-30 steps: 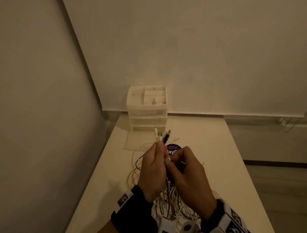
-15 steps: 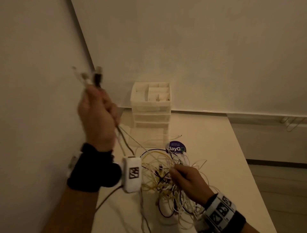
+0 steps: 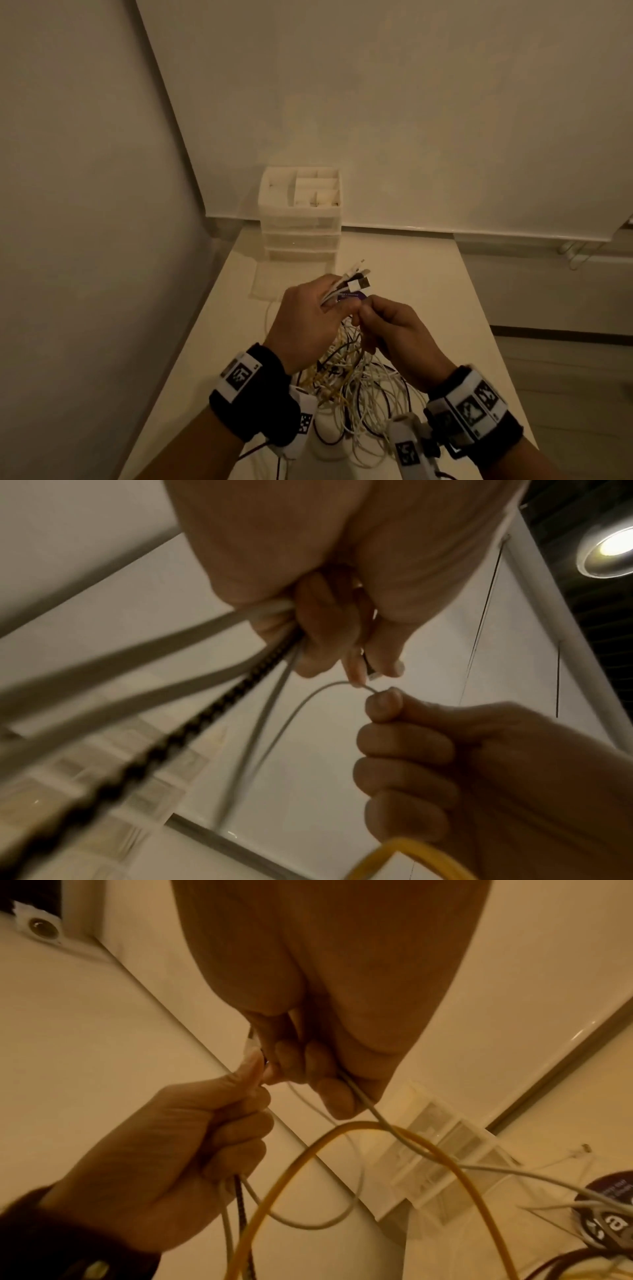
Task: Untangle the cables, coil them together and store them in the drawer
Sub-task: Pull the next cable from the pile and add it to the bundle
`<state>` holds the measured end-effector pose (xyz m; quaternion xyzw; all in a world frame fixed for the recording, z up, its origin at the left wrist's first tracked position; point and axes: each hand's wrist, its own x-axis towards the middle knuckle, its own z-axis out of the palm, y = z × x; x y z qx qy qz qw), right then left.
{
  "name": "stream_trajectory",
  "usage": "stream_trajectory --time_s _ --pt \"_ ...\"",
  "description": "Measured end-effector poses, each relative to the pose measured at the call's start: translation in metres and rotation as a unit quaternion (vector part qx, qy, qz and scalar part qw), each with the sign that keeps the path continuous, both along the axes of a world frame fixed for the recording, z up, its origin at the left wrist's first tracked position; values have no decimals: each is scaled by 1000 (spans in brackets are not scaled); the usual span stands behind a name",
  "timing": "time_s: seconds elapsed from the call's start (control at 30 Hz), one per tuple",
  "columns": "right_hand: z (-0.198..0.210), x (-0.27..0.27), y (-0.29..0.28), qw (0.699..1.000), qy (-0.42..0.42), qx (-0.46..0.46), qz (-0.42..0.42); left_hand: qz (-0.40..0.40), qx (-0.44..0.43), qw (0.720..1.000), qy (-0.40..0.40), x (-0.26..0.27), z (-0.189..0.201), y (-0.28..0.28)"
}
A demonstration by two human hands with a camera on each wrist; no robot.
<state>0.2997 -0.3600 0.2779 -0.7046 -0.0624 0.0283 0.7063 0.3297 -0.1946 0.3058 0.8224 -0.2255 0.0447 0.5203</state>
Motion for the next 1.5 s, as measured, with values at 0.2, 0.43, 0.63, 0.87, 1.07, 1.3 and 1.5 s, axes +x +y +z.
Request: stream_trajectory --time_s 0.2,0.43,0.63,0.87,1.07,1.3,1.5 --pt "3 -5 -1 1000 -7 24 13 -19 85 995 -50 10 5 -3" --pt "-17 -1 -5 993 -92 -75 -6 93 -16 986 -135 16 38 4" --pt "-64 -2 -20 984 -68 -151 -64 285 -110 932 -194 48 77 64" --pt "-34 9 -21 988 -10 -111 -103 179 -34 971 -154 11 42 24" --pt "10 13 -20 999 -24 -24 -25 -14 42 997 -68 2 3 -23" --pt "2 6 -30 1000 -26 -4 5 1 88 994 -69 15 5 -22" --pt "-26 4 -24 998 -61 -3 31 99 34 985 -136 22 33 -15"
